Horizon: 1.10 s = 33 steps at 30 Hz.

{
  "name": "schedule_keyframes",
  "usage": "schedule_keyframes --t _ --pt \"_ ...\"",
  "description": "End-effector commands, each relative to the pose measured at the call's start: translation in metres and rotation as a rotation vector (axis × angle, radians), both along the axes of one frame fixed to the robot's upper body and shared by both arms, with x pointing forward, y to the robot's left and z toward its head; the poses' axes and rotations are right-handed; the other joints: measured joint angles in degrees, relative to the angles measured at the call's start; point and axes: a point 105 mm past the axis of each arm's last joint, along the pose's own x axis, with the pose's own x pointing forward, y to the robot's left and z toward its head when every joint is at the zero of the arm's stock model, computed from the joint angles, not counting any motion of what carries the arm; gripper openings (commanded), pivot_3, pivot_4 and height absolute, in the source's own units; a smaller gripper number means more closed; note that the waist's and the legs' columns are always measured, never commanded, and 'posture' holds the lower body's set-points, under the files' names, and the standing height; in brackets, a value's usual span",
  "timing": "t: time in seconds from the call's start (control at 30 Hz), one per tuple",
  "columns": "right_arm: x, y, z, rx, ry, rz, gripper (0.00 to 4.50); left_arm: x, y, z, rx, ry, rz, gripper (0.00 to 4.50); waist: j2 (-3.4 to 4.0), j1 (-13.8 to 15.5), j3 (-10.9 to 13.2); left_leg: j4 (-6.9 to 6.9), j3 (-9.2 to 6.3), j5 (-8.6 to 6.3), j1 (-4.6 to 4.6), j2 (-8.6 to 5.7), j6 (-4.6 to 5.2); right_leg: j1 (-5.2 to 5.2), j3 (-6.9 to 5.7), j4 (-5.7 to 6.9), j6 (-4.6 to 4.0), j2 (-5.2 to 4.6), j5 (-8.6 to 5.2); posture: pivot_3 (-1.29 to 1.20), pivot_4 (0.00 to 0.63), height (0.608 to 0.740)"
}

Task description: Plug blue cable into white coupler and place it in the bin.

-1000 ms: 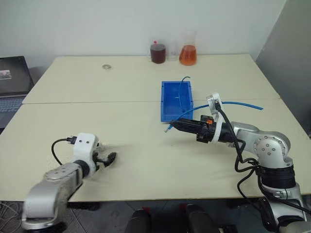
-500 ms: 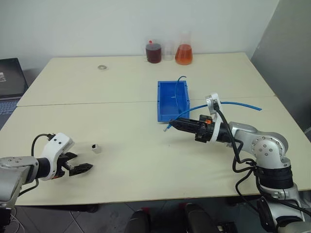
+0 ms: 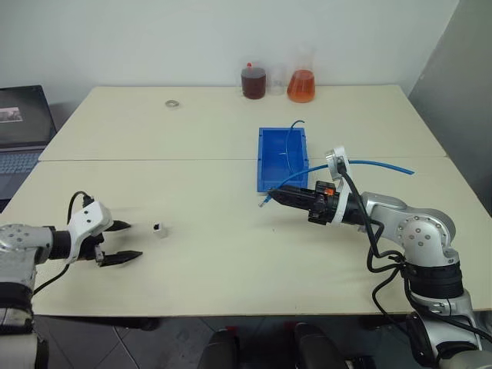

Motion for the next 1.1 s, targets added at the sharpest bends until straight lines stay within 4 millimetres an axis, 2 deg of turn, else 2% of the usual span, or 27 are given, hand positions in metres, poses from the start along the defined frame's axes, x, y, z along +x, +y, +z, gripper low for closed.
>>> schedule_keyframes --t 0.03,0.17,0.53,0.7,0.8,0.97,1.0,1.1 --pt "-0.002 0.001 0.012 0.015 -0.052 0.002 0.09 0.0 -0.019 -0.014 -0.017 0.04 -0.087 4.46 0.0 0.1 0.0 0.01 0.0 0.0 0.0 -0.01 0.0 0.0 0.01 0.0 0.0 -0.01 0.0 0.0 0.15 0.74" --pt "-0.002 0.0 0.011 0.014 -0.053 -0.002 0.09 -0.001 -0.03 -0.015 -0.038 0.046 -0.137 4.46 0.0 0.2 0.0 0.01 -0.01 0.0 -0.02 -0.02 0.0 0.0 0.0 0.0 0.0 -0.04 0.0 0.0 0.15 0.74" --pt "-0.002 0.0 0.012 0.006 -0.055 0.0 0.09 0.008 -0.031 -0.02 -0.015 0.053 -0.093 4.46 0.01 0.2 0.0 0.05 -0.05 0.0 0.0 -0.04 0.01 0.04 -0.04 0.05 0.0 -0.04 0.01 0.0 0.15 0.74" --pt "-0.002 0.0 0.012 0.003 -0.055 0.001 0.09 0.015 -0.04 -0.024 -0.035 0.047 -0.086 4.46 0.12 0.4 -0.1 0.08 -0.06 0.01 0.06 -0.06 0.02 0.04 -0.04 0.21 0.0 -0.04 0.0 0.0 0.15 0.74" --pt "-0.003 0.0 0.012 0.001 -0.056 0.001 0.09 0.015 -0.045 -0.025 -0.044 0.051 -0.102 4.46 0.14 0.4 -0.1 0.1 -0.07 0.02 0.11 -0.07 0.04 0.07 -0.04 0.28 0.01 -0.04 0.0 0.0 0.15 0.74" --pt "-0.003 -0.001 0.011 0.0 -0.055 -0.004 0.09 0.014 -0.042 -0.026 -0.035 0.064 -0.102 4.46 0.14 0.4 -0.1 0.1 -0.07 0.02 0.13 -0.07 0.04 0.08 -0.04 0.31 0.0 -0.04 0.0 0.0 0.15 0.74" --pt "-0.003 -0.001 0.011 0.0 -0.055 -0.004 0.09 0.013 -0.04 -0.026 -0.028 0.07 -0.107 4.1 0.14 0.4 -0.1 0.1 -0.07 0.03 0.13 -0.07 0.04 0.08 -0.04 0.32 0.0 -0.04 0.0 0.0 0.15 0.74" --pt "-0.003 -0.002 0.01 0.001 -0.052 -0.005 0.09 0.011 -0.039 -0.025 -0.023 0.081 -0.119 3.58 0.14 0.4 -0.1 0.1 -0.07 0.03 0.14 -0.07 0.05 0.08 -0.04 0.33 0.0 -0.04 0.0 0.0 0.15 0.74"
